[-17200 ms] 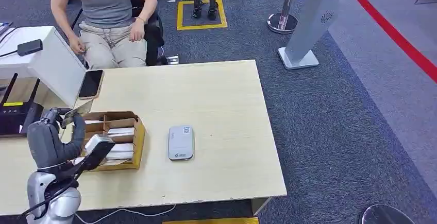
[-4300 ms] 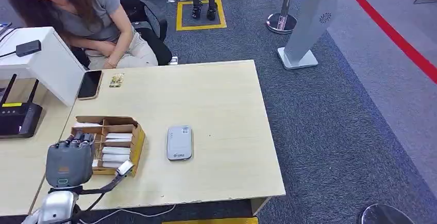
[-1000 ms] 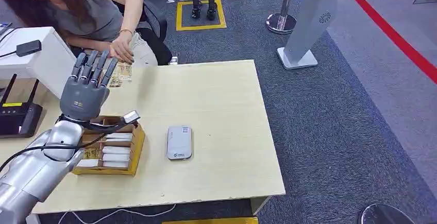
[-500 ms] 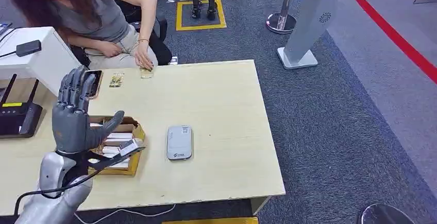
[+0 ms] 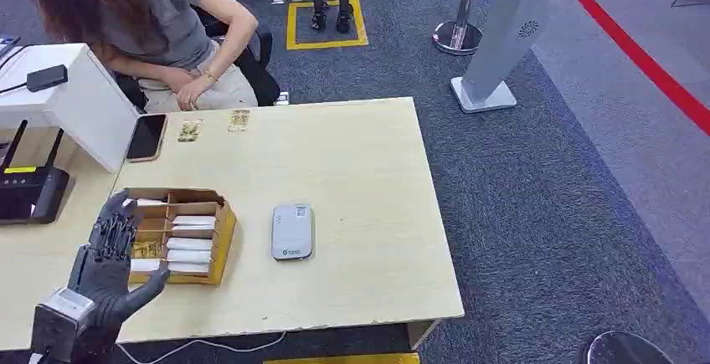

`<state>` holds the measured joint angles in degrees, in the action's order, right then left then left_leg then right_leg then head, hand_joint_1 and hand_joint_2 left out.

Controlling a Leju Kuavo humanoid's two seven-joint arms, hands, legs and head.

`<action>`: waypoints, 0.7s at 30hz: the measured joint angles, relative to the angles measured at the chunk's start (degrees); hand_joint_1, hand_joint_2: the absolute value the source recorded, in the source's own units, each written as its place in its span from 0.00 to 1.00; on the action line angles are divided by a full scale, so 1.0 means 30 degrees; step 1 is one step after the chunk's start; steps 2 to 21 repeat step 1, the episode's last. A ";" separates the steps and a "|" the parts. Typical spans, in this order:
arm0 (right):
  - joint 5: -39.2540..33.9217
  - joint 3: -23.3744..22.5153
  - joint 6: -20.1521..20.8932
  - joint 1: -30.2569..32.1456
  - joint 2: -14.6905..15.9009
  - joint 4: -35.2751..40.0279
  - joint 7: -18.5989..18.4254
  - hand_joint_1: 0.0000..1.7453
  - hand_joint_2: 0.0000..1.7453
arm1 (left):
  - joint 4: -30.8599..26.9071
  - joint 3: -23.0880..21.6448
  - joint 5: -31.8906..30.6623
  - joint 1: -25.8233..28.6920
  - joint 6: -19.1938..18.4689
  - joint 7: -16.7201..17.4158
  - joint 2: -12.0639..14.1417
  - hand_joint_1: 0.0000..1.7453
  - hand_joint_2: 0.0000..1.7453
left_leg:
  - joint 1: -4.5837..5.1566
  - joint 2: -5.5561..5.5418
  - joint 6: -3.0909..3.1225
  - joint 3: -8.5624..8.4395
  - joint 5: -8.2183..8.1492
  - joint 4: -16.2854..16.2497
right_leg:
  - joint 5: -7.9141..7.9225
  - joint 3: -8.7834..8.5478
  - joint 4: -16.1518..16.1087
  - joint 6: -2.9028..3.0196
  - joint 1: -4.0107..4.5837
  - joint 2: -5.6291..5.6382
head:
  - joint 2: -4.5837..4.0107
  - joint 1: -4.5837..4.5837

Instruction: Pass the card to the sensor for recognition and then transmit it.

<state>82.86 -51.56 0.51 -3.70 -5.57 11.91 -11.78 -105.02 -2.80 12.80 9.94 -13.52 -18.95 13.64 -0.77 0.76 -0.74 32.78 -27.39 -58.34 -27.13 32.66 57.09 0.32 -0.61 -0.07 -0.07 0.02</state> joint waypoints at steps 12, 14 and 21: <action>0.0037 0.0007 -0.0045 0.0007 0.0000 0.0000 0.0036 0.00 0.00 | -0.0015 0.0204 0.0276 0.0387 -0.0284 0.0066 -0.0108 0.00 1.00 | 0.0000 0.0000 0.0000 -0.0003 0.0000 0.0000 | 0.0000 0.0000 -0.0003 0.0000 0.0000 0.0000 | 0.0000 -0.0007; 0.0037 0.0007 -0.0045 0.0007 0.0000 0.0000 0.0036 0.00 0.00 | -0.0015 0.0204 0.0276 0.0387 -0.0284 0.0066 -0.0108 0.00 1.00 | 0.0000 0.0000 0.0000 -0.0003 0.0000 0.0000 | 0.0000 0.0000 -0.0003 0.0000 0.0000 0.0000 | 0.0000 -0.0007; 0.0037 0.0007 -0.0045 0.0007 0.0000 0.0000 0.0036 0.00 0.00 | -0.0015 0.0204 0.0276 0.0387 -0.0284 0.0066 -0.0108 0.00 1.00 | 0.0000 0.0000 0.0000 -0.0003 0.0000 0.0000 | 0.0000 0.0000 -0.0003 0.0000 0.0000 0.0000 | 0.0000 -0.0007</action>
